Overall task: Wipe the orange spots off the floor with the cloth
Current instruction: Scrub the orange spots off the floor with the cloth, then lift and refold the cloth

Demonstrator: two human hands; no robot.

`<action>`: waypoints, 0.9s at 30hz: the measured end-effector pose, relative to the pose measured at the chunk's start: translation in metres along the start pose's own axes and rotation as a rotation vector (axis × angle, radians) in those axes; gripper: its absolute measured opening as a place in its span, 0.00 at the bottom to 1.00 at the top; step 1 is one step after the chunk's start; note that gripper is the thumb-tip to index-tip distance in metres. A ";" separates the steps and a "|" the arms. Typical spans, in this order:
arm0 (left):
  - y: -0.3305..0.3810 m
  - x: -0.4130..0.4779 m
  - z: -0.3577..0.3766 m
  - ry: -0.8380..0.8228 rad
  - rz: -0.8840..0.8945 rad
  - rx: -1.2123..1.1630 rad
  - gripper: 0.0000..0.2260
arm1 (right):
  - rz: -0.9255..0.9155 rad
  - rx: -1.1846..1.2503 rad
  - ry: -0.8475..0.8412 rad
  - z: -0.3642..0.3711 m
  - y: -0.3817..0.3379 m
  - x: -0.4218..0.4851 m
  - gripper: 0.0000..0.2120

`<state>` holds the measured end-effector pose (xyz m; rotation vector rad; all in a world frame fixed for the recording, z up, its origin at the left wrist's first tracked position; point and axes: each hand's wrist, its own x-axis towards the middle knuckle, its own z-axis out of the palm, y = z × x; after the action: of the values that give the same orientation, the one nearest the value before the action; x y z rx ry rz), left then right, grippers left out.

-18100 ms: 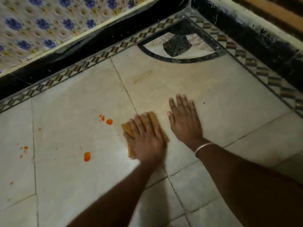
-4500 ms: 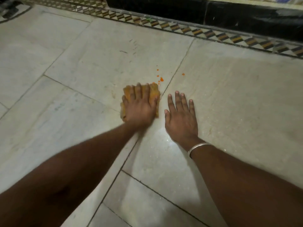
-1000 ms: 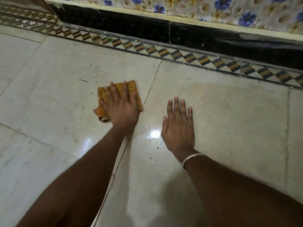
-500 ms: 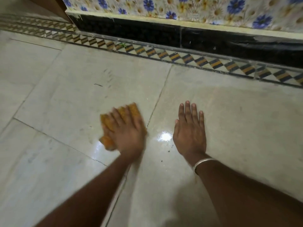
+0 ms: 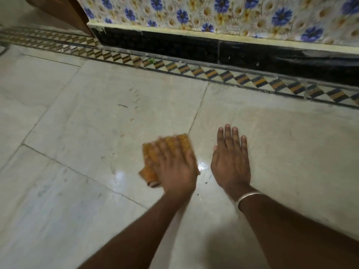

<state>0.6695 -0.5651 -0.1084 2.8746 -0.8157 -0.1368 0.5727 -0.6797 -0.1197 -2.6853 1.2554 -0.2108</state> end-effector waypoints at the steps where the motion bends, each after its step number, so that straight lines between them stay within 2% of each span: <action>1: 0.014 0.018 0.000 -0.037 0.070 0.009 0.30 | -0.006 -0.003 -0.002 0.000 0.000 0.000 0.29; 3: 0.027 0.067 -0.008 -0.116 0.096 0.013 0.29 | -0.004 0.009 0.012 0.000 0.002 -0.001 0.29; 5: 0.017 0.099 -0.015 -0.144 0.030 0.019 0.29 | -0.007 0.035 0.010 0.001 0.000 0.001 0.29; 8: 0.003 0.080 -0.020 -0.194 0.030 -0.056 0.29 | 0.004 0.073 -0.008 -0.003 0.000 -0.002 0.30; 10: -0.002 0.055 -0.023 -0.236 -0.009 -0.062 0.30 | -0.013 0.148 -0.094 -0.010 -0.001 0.004 0.32; 12: -0.004 0.041 -0.039 -0.305 -0.042 -0.076 0.32 | -0.024 0.286 -0.254 -0.029 0.004 0.009 0.31; 15: -0.017 0.044 -0.054 -0.385 0.129 0.082 0.43 | 0.002 0.460 -0.403 -0.070 0.020 0.014 0.24; 17: -0.028 0.049 -0.053 -0.465 0.170 0.188 0.54 | 0.000 0.426 -0.384 -0.085 0.030 0.000 0.22; 18: -0.026 0.045 -0.050 -0.487 0.199 0.250 0.54 | 0.022 0.408 -0.360 -0.088 0.039 -0.013 0.22; 20: -0.024 0.032 -0.049 -0.402 0.267 0.329 0.39 | 0.109 0.402 -0.319 -0.083 0.049 -0.032 0.20; 22: -0.029 0.020 -0.054 -0.231 0.356 0.298 0.14 | 0.172 0.410 -0.328 -0.086 0.058 -0.049 0.18; 23: -0.036 0.017 -0.054 -0.168 0.389 0.294 0.05 | 0.198 0.429 -0.360 -0.091 0.063 -0.054 0.18; 25: -0.043 0.011 -0.065 -0.113 0.393 0.254 0.02 | 0.211 0.443 -0.410 -0.110 0.072 -0.062 0.19; 27: -0.029 0.004 -0.084 -0.158 0.261 0.064 0.08 | 0.216 0.433 -0.368 -0.129 0.088 -0.066 0.20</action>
<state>0.6987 -0.5326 -0.0305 2.8087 -1.2359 -0.3144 0.4392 -0.6963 -0.0167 -2.0894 1.2054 0.0389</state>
